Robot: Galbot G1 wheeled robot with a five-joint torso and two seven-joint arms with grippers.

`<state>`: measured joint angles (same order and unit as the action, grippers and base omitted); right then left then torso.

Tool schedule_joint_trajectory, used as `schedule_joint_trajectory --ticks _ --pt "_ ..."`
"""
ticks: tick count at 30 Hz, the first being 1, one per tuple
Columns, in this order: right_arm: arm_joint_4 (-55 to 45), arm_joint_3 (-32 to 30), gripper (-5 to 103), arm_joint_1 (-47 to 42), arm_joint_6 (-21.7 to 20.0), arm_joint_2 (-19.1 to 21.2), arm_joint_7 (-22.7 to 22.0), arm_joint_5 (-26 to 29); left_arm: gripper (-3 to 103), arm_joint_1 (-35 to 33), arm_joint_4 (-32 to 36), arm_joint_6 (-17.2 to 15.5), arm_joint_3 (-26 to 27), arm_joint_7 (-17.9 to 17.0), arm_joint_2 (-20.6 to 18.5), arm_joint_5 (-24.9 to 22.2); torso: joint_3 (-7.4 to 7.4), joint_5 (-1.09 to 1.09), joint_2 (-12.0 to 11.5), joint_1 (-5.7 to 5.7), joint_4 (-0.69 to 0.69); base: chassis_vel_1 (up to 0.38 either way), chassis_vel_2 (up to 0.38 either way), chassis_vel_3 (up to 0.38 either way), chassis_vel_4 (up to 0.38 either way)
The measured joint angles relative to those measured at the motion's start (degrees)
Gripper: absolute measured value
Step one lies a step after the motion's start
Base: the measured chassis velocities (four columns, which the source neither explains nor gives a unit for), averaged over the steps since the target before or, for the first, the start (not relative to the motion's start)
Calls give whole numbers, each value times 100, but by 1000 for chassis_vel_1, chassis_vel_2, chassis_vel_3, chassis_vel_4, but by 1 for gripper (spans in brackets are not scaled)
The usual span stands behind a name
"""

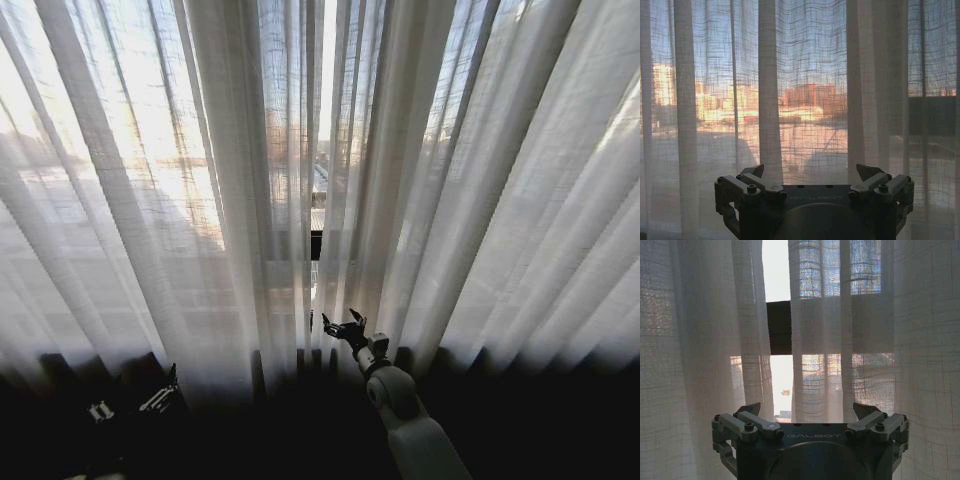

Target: Open the curtains by pulling them apart, changing their state from closed to fully open.

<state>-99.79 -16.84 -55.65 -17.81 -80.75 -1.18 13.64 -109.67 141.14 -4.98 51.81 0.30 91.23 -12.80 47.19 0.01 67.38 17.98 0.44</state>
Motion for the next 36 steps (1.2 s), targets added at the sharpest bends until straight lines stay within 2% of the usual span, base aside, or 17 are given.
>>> schedule_joint_trajectory --ticks 6,12,20,26,27,29,31,32,33,35,36 --pt "835 -28 100 691 109 -240 -132 -116 100 77 107 -199 -43 -14 -1 72 0 0 0 1 0 0 0 0 0" --pt "1307 -91 100 1087 144 -473 -213 -200 100 68 128 -230 -41 -18 -2 97 0 0 0 2 0 0 0 0 0" --pt "2036 -241 100 1613 366 -901 -473 -856 100 115 73 -234 -37 -27 -5 104 0 0 0 2 0 0 0 0 0" --pt "2289 -178 100 1746 494 -926 -624 -1126 100 135 35 -236 -59 -27 -6 104 -1 -1 0 1 0 0 0 0 0" --pt "2387 -179 103 1791 559 -926 -656 -1172 100 147 27 -235 -63 -27 -6 104 -1 0 0 1 0 0 0 0 0" --pt "2472 -192 95 1842 625 -925 -681 -1184 100 159 15 -235 -63 -27 -7 104 -1 0 0 1 0 0 0 0 0" --pt "2505 -205 95 1863 647 -924 -685 -1185 100 168 7 -235 -63 -27 -7 103 -1 0 0 1 0 0 0 0 0" --pt "2536 -230 86 1882 670 -921 -685 -1185 100 171 -1 -235 -68 -27 -8 103 -1 0 0 1 0 0 0 0 0" --pt "2547 -241 86 1888 682 -919 -686 -1184 100 173 -8 -234 -76 -28 -8 102 -1 -1 0 1 1 0 0 0 0" --pt "2559 -248 75 1889 697 -917 -685 -1182 100 175 -17 -228 -85 -27 -8 101 -1 0 0 1 0 0 0 0 0" --pt "2559 -248 75 1889 697 -917 -685 -1182 100 175 -17 -228 -85 -27 -8 101 -1 0 0 1 0 0 0 0 0"
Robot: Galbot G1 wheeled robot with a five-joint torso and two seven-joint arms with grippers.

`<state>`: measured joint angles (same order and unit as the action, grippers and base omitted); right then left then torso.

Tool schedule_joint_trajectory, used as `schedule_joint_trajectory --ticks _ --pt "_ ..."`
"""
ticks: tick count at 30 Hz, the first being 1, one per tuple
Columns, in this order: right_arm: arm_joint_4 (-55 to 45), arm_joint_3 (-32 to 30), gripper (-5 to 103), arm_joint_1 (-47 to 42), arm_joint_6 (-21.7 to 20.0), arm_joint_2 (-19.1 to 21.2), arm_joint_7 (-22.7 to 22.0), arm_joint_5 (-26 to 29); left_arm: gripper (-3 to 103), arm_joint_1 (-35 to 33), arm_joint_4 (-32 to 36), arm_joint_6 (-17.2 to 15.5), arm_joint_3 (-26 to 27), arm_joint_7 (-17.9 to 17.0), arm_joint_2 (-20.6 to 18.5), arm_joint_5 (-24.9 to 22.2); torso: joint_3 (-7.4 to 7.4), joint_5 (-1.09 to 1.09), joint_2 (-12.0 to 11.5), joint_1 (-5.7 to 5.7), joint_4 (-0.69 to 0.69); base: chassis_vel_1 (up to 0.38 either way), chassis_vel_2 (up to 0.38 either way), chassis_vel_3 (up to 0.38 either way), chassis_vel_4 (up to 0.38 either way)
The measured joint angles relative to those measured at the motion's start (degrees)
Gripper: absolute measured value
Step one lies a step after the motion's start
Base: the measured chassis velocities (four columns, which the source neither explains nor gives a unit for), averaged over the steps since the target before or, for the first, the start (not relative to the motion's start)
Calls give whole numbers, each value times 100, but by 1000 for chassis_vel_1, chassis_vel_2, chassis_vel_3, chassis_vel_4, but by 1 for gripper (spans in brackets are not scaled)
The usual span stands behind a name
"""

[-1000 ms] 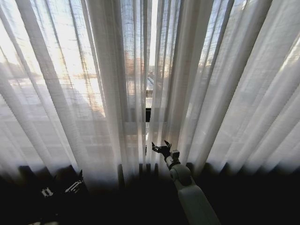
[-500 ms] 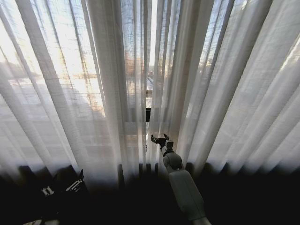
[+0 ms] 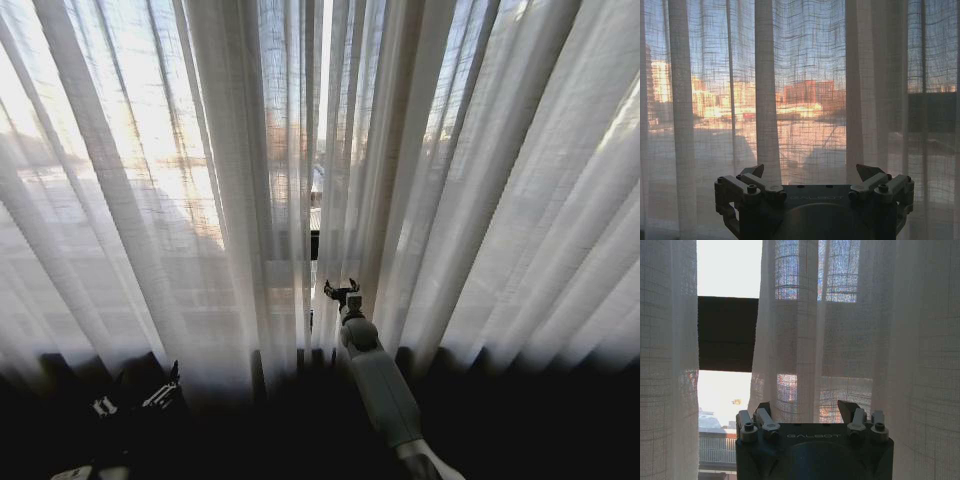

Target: Open the curtains by pulling them apart, changing their state from closed to fully open.

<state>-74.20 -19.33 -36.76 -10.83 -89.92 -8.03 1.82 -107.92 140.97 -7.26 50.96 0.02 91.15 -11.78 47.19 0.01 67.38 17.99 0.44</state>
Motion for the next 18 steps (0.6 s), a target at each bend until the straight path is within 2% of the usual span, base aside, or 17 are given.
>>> schedule_joint_trajectory --ticks 3,4,6,7,8,11,14,15,18 --pt "27 4 58 -13 41 2 1 3 100 12 -11 13 13 1 -1 -5 0 0 1 0 0 0 0 0 0" --pt "27 4 58 -13 41 2 1 3 100 12 -11 13 13 1 -1 -5 0 0 1 0 0 0 0 0 0" --pt "51 4 48 -16 65 3 7 5 100 19 -13 29 19 2 -2 -8 0 0 0 0 0 0 0 0 0" --pt "51 4 48 -16 65 3 7 5 100 19 -13 29 19 2 -2 -8 0 0 0 0 0 0 0 0 0" --pt "65 -5 42 -14 66 4 20 5 100 19 -13 34 20 2 -2 -9 0 0 0 0 0 0 0 0 0" --pt "92 -34 37 7 69 6 40 5 100 19 -8 42 25 2 -2 -13 0 0 0 0 0 0 0 0 0" --pt "120 -66 20 41 83 8 53 4 100 17 5 53 26 3 -2 -19 0 0 0 0 0 0 0 0 0" --pt "120 -66 20 41 83 8 53 4 100 17 5 53 26 3 -2 -19 0 0 0 0 0 0 0 0 0" --pt "126 -73 4 46 91 9 56 4 100 17 10 55 14 3 -2 -20 0 0 0 0 0 0 0 0 0"
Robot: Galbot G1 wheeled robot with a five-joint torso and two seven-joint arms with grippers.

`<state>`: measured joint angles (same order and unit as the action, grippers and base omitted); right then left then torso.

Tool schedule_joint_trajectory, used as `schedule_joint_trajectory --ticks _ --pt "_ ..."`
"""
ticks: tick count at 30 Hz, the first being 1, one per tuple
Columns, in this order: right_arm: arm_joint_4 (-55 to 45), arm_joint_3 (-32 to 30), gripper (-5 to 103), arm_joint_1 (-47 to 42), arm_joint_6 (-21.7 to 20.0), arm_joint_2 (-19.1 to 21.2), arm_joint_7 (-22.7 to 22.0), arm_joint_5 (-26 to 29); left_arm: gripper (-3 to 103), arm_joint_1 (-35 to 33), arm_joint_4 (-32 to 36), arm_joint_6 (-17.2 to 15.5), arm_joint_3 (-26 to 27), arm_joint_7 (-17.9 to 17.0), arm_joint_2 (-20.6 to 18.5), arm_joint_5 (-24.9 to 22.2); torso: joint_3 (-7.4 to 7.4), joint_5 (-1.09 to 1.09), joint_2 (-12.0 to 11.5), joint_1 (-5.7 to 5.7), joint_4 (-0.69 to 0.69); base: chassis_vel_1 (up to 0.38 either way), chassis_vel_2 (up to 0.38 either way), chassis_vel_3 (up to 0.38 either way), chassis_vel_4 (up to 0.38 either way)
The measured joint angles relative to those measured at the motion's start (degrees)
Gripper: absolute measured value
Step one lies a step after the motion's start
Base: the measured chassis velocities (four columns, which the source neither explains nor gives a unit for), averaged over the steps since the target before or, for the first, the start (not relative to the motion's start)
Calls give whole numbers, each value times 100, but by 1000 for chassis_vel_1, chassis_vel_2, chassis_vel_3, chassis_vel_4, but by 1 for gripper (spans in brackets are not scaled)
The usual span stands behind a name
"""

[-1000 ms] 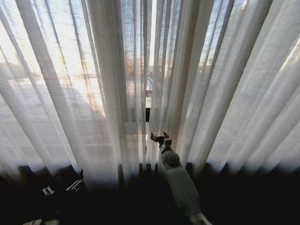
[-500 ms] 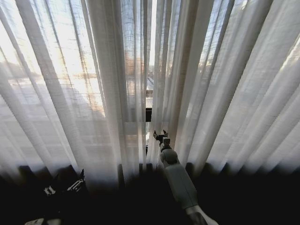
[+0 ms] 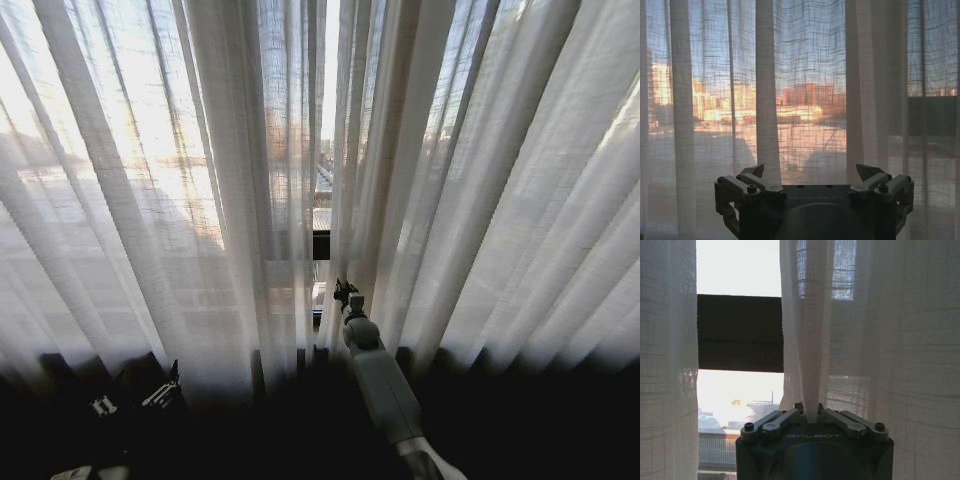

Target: Open the curtains by pulling them apart, changing their state from closed to fully open.

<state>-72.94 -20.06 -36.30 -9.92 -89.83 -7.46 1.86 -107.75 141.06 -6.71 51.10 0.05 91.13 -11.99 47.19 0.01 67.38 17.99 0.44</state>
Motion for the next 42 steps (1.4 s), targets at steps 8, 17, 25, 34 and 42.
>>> schedule_joint_trajectory --ticks 8,17,25,34,42 --pt "9 -7 0 17 9 2 39 16 100 2 2 4 -2 1 0 -8 0 0 0 -1 0 0 0 0 0" --pt "-40 -28 0 21 -94 2 231 22 100 8 -25 39 20 3 1 -18 0 0 0 -1 -1 0 0 0 0" --pt "-54 -50 0 20 -130 2 238 -2 100 2 -41 50 19 4 0 -19 0 -1 0 -1 0 -82 -61 72 57" --pt "-114 -97 0 10 -170 4 233 -61 100 -9 -96 126 26 17 -10 -19 0 1 0 -1 0 -254 -239 252 236" --pt "-132 -223 0 12 -196 7 228 -94 100 19 -106 127 -21 21 -36 -14 0 -1 0 -1 0 -337 -357 321 336"
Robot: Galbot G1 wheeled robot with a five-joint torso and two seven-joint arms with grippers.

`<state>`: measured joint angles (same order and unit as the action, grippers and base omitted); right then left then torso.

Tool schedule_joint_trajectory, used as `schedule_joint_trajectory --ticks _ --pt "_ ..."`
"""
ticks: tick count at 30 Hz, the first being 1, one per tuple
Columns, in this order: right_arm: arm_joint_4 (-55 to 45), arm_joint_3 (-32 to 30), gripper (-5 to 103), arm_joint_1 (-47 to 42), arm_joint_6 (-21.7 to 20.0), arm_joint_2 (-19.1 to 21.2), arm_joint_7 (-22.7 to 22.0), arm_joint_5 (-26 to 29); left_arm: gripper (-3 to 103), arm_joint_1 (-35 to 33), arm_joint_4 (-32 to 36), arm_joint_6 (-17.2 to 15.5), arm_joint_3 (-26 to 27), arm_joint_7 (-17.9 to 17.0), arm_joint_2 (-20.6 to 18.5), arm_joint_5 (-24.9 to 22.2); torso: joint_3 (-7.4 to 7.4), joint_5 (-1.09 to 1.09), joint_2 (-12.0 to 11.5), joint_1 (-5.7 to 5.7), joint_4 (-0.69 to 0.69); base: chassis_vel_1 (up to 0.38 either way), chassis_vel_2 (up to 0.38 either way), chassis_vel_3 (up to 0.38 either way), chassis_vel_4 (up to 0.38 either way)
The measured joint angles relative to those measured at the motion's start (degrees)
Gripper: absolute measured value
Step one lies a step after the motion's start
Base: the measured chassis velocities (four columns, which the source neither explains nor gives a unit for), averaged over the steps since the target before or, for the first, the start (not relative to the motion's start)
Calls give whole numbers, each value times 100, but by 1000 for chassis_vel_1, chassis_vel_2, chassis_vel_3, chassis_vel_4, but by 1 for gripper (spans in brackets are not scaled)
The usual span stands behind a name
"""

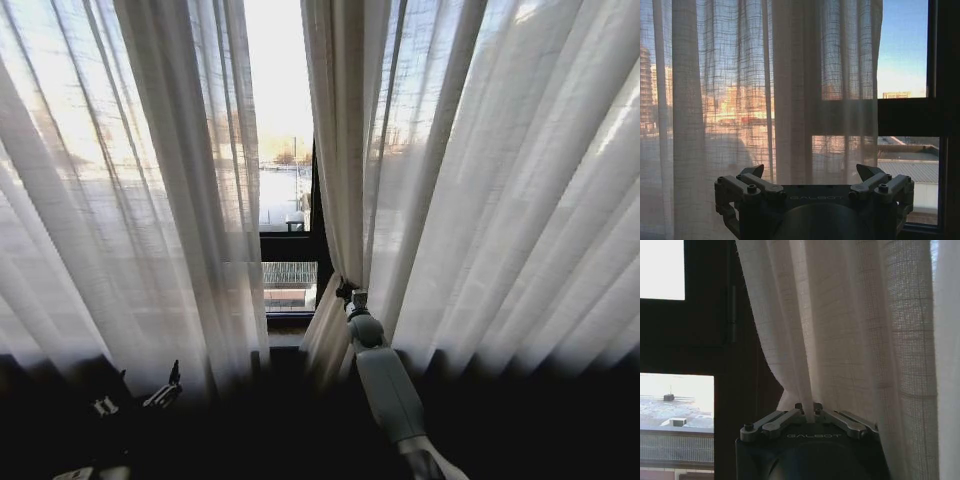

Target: Open the curtains by pulling them apart, changing their state from closed to fully open.

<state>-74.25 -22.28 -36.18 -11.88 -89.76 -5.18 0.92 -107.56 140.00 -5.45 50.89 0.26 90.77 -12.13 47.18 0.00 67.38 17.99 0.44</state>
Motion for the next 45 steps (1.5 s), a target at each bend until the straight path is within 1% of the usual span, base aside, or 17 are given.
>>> schedule_joint_trajectory --ticks 8,11,19,23,27,40,42,45 --pt "29 -178 0 -22 4 5 -12 -10 100 -17 0 0 20 5 -33 0 0 2 0 -1 1 -366 -374 351 385" --pt "13 -226 0 -28 5 32 -14 -11 100 -15 0 0 16 5 -39 -1 0 0 0 0 1 -347 -378 347 386" --pt "4 -282 0 -7 6 48 -26 -11 100 3 -16 -1 -3 5 -37 -1 0 1 0 0 -1 -330 -359 325 366" --pt "5 -307 0 -6 6 51 -32 -11 100 13 -34 -1 -8 8 -37 -1 0 3 0 0 1 -340 -362 352 353" --pt "8 -318 0 -6 6 60 -35 -11 100 31 -55 -1 -25 9 -48 -1 0 -1 0 0 0 -362 -401 361 391" --pt "-81 -405 0 -53 2 159 -112 -25 100 139 -144 -26 -115 11 -129 -4 1 2 0 0 1 -331 -378 332 366" --pt "-101 -424 0 -62 -2 180 -119 -25 100 152 -160 -26 -122 11 -143 -5 0 0 0 -1 -1 -374 -358 356 380" --pt "-119 -456 0 -67 -9 188 -122 -26 100 168 -174 -26 -129 11 -163 -9 0 0 0 0 1 -358 -377 352 378"
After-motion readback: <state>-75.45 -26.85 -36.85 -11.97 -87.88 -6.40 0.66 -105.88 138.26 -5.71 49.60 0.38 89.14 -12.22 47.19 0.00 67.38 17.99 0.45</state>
